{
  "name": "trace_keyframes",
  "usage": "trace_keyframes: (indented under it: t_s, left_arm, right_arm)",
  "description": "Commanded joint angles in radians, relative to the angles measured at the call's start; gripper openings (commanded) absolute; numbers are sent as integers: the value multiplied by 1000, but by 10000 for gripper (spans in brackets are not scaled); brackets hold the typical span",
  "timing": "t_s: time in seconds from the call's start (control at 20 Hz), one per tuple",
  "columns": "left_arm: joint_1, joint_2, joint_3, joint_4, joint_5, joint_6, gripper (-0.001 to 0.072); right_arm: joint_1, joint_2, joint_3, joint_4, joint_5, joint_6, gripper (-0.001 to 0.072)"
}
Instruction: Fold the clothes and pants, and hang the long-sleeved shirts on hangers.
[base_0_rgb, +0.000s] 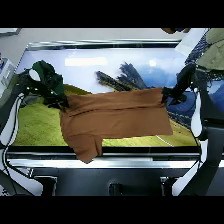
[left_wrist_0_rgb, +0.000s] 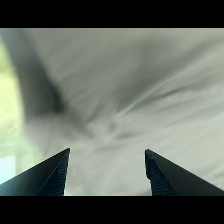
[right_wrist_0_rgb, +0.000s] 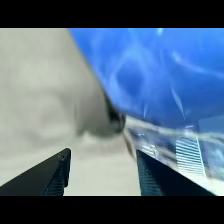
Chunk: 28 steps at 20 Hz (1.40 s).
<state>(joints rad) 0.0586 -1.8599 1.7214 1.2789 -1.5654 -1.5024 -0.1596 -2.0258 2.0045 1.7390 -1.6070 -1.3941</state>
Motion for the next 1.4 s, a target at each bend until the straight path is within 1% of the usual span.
trace_keyframes:
  t_s: [0.0,0.1,0.25,0.4,0.6,0.7,0.8,1.15,1.2,1.25,1.3,1.35]
  left_arm:
    - [71,77,-29,6,-65,-33,548]
    - [137,180,-146,-9,-56,-32,548]
    - [242,388,-472,-130,13,-31,545]
    - [274,599,-831,-269,109,-31,545]
    - [249,765,-1178,-476,219,-31,545]
    - [221,792,-1279,-526,260,-30,545]
    - [177,792,-1332,-531,314,-30,544]
    - [25,766,-1353,-602,502,-31,534]
    - [11,753,-1353,-619,526,-31,507]
    - [-3,738,-1353,-643,542,-30,410]
    - [-13,724,-1352,-664,547,-24,328]
    - [-20,713,-1352,-684,544,-4,207]
  right_arm:
    - [-70,72,-3,69,-14,-126,480]
    - [-159,126,-52,185,-23,-184,479]
    - [-267,229,-251,330,-9,-245,480]
    - [-292,343,-475,342,53,-272,479]
    - [-290,423,-634,348,73,-270,479]
    - [-290,446,-659,348,74,-270,479]
    - [-290,462,-659,353,77,-270,479]
    - [-290,476,-659,356,96,-242,479]
    - [-290,476,-659,356,102,-238,477]
    - [-290,476,-659,356,111,-222,477]
    - [-290,476,-659,356,117,-208,477]
    - [-290,476,-659,355,121,-199,477]
